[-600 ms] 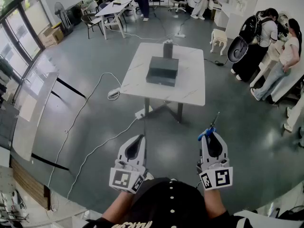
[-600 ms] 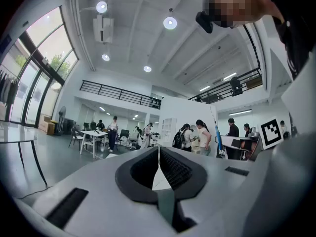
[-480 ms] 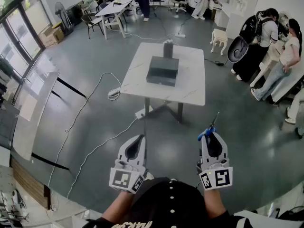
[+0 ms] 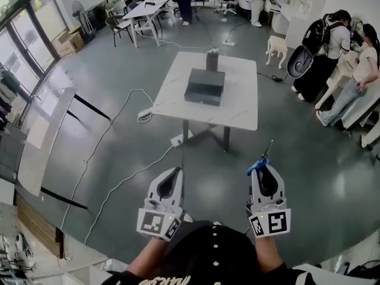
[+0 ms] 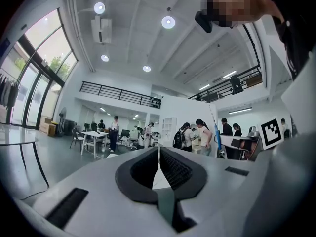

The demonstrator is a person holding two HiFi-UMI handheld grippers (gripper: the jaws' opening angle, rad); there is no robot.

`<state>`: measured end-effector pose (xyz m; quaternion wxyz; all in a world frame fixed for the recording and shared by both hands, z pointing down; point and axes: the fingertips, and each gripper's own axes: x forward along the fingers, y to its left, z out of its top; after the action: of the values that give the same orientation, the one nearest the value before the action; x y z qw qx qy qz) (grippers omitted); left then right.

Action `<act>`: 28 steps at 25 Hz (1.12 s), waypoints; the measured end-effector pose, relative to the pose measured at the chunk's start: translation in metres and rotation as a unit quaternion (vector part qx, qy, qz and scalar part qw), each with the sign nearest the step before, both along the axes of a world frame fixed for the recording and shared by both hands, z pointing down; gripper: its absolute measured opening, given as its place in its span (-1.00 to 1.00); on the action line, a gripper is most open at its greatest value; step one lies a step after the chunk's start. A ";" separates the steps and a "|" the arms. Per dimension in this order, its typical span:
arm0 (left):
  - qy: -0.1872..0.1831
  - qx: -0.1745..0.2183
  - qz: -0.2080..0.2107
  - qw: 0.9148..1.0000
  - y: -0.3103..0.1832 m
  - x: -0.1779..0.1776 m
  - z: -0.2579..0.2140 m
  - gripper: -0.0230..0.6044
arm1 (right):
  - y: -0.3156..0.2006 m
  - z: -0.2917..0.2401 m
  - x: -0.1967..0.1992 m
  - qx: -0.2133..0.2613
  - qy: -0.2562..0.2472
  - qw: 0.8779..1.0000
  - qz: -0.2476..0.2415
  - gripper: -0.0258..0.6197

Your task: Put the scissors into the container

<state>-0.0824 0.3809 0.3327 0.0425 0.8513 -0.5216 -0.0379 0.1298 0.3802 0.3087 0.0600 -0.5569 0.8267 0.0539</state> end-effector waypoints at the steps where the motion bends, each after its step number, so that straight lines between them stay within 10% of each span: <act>1: -0.001 0.000 0.000 1.000 0.002 0.003 0.001 -0.81 | 0.002 0.000 0.002 0.001 0.001 1.000 -0.001 -0.62; 14: 0.006 -0.014 -0.010 1.000 0.026 0.035 0.015 -0.81 | 0.019 0.012 0.028 -0.003 -0.001 1.000 -0.020 -0.62; 28: 0.007 -0.003 -0.007 1.000 -0.051 0.025 0.015 -0.81 | -0.044 0.016 0.028 -0.007 0.006 1.000 -0.006 -0.62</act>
<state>-0.0576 0.3303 0.3473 0.0485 0.8469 -0.5277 -0.0427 0.1575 0.3367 0.3251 0.0517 -0.5523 0.8305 0.0514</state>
